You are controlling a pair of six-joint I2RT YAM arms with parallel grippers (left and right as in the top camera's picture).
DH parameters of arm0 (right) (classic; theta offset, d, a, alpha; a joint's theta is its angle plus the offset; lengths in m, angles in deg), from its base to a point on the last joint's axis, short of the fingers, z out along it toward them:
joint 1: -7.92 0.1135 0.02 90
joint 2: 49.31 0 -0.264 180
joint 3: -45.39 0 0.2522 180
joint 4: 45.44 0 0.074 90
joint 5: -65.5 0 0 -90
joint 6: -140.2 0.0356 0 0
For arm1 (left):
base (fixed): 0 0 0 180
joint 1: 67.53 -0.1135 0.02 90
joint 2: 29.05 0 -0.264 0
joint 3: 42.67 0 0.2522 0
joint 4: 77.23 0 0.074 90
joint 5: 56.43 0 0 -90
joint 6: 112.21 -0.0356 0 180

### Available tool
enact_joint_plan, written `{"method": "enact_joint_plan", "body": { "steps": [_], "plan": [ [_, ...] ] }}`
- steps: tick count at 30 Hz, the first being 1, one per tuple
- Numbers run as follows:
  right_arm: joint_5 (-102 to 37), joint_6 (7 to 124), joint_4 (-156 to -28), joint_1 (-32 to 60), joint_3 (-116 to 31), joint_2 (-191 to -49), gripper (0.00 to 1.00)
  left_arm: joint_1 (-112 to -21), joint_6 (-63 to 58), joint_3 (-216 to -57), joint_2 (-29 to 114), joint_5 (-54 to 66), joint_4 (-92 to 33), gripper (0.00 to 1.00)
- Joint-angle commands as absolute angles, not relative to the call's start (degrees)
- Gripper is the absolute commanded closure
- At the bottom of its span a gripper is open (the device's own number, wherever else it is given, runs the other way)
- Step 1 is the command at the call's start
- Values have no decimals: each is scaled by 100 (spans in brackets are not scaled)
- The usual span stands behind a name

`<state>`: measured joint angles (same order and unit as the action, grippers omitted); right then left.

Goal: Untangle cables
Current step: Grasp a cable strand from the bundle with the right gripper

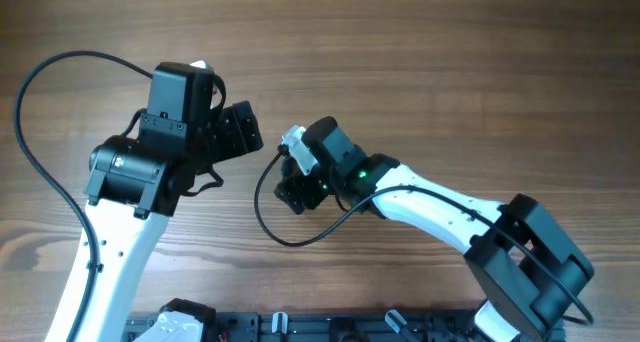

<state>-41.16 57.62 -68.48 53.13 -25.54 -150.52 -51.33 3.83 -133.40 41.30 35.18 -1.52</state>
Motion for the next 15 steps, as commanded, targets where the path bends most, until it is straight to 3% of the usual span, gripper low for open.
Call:
{"method": "enact_joint_plan", "body": {
  "steps": [1,10,12,15],
  "plan": [
    [-3742,5793,-6990,5332,-2572,-15154,27,-5163,398,-13412,4147,3448,-159,14],
    [-3047,5793,-7488,5332,-2277,-15196,29,-5163,398,-13412,4147,3446,-128,14],
    [-3047,5882,-7486,5332,-2277,-15196,43,-5163,398,-13412,4147,3446,-106,13],
    [-3069,6088,-7490,5332,-2279,-15196,84,-5163,398,-13412,4147,3446,-84,13]
  ]
}}
